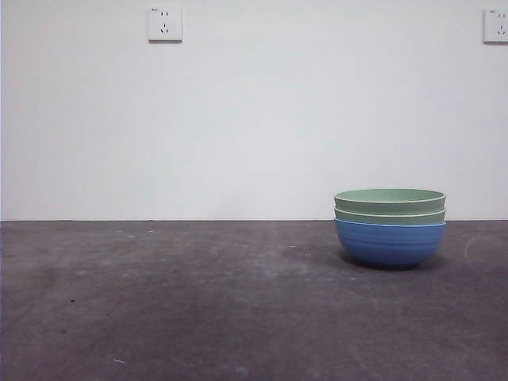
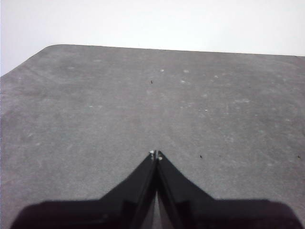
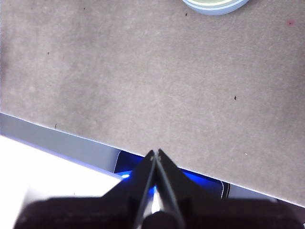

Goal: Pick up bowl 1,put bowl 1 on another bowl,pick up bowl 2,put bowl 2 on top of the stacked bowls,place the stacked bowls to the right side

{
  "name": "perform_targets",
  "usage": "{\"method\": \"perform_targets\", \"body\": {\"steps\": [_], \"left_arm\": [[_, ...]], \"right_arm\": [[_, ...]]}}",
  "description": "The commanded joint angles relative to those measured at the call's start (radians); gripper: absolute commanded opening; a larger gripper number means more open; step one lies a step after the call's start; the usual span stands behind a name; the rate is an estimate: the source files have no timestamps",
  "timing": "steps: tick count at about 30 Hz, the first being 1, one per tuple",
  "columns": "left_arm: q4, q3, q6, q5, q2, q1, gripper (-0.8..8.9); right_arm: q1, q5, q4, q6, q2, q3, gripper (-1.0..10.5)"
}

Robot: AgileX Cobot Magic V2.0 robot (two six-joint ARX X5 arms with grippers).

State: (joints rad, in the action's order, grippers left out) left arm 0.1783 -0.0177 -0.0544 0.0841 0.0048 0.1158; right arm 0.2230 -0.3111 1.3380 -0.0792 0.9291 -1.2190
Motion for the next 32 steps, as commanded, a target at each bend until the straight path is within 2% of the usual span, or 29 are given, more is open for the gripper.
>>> {"method": "perform_targets", "body": {"steps": [1,4,6,9,15,18,26,32], "left_arm": [[-0.002,0.014,-0.009,-0.004,-0.003,0.004,-0.03],[-0.002,0.014,-0.009,-0.004,-0.003,0.004,-0.03],[-0.002,0.014,-0.009,-0.004,-0.003,0.004,-0.03],[-0.002,0.014,-0.009,-0.005,-0.003,0.004,-0.03],[-0.002,0.014,-0.009,-0.004,-0.003,0.004,-0.03],[-0.002,0.014,-0.009,-0.004,-0.003,0.004,-0.03],[-0.002,0.014,-0.009,-0.004,-0.003,0.004,-0.03],[-0.002,0.014,-0.009,-0.004,-0.003,0.004,-0.03]], "right_arm": [[0.001,0.007,-0.011,-0.001,0.000,0.004,0.0],[-0.002,0.018,-0.047,0.049,-0.006,0.004,0.0],[-0.017,0.055,-0.058,0.061,-0.017,0.004,0.0],[-0.047,0.077,-0.115,0.124,-0.043,0.004,0.0],[-0.107,0.039,-0.426,0.156,-0.171,0.090,0.0],[-0.136,0.028,-0.619,0.164,-0.257,0.210,0.0],[-0.167,0.026,-1.117,0.167,-0.515,0.667,0.0],[-0.170,0.030,-1.235,0.167,-0.679,0.928,0.0]]}}
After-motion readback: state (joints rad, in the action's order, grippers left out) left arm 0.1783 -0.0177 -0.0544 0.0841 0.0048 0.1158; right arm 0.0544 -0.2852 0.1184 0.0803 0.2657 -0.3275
